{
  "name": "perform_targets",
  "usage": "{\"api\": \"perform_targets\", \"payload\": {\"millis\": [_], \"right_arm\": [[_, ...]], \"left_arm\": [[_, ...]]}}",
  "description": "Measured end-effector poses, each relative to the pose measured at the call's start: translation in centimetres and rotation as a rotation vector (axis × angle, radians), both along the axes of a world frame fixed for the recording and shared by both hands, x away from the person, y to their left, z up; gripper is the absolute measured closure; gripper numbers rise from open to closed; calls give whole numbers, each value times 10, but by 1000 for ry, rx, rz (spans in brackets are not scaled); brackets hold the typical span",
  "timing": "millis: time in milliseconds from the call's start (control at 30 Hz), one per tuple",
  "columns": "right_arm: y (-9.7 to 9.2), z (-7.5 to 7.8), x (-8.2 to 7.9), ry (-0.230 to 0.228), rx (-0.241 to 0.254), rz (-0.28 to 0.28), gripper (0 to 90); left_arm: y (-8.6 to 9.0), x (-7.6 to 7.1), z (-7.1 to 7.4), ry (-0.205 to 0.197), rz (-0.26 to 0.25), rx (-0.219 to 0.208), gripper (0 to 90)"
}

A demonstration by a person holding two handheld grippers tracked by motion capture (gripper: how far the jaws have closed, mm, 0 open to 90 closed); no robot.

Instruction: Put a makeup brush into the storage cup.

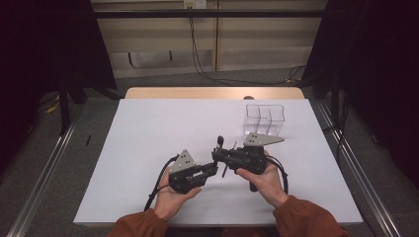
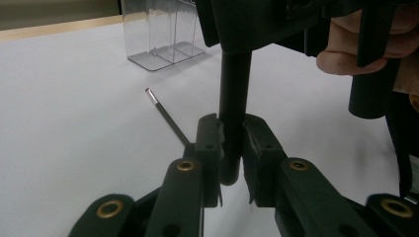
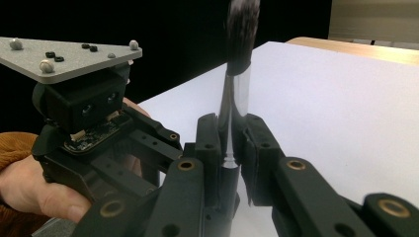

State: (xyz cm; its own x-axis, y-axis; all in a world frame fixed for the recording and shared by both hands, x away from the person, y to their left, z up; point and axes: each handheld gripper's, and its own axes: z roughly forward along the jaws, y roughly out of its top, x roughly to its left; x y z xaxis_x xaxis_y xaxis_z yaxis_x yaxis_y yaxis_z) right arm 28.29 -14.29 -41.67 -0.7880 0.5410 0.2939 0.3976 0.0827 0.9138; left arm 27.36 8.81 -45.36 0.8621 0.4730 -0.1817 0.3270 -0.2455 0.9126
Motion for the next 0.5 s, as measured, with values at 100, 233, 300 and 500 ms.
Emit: {"api": "perform_targets", "payload": {"millis": [100, 233, 300, 500], "right_arm": [[1, 1, -1, -2, -3, 12, 796], [1, 5, -1, -12, -8, 26, 797], [1, 6, -2, -19, -9, 30, 797], [1, 5, -1, -23, -18, 31, 797]], "left_arm": [[2, 1, 1, -10, -5, -8, 746], [2, 1, 1, -7, -9, -8, 703], [2, 1, 1, -8, -9, -9, 679], [2, 1, -1, 10, 2, 0, 462]]}}
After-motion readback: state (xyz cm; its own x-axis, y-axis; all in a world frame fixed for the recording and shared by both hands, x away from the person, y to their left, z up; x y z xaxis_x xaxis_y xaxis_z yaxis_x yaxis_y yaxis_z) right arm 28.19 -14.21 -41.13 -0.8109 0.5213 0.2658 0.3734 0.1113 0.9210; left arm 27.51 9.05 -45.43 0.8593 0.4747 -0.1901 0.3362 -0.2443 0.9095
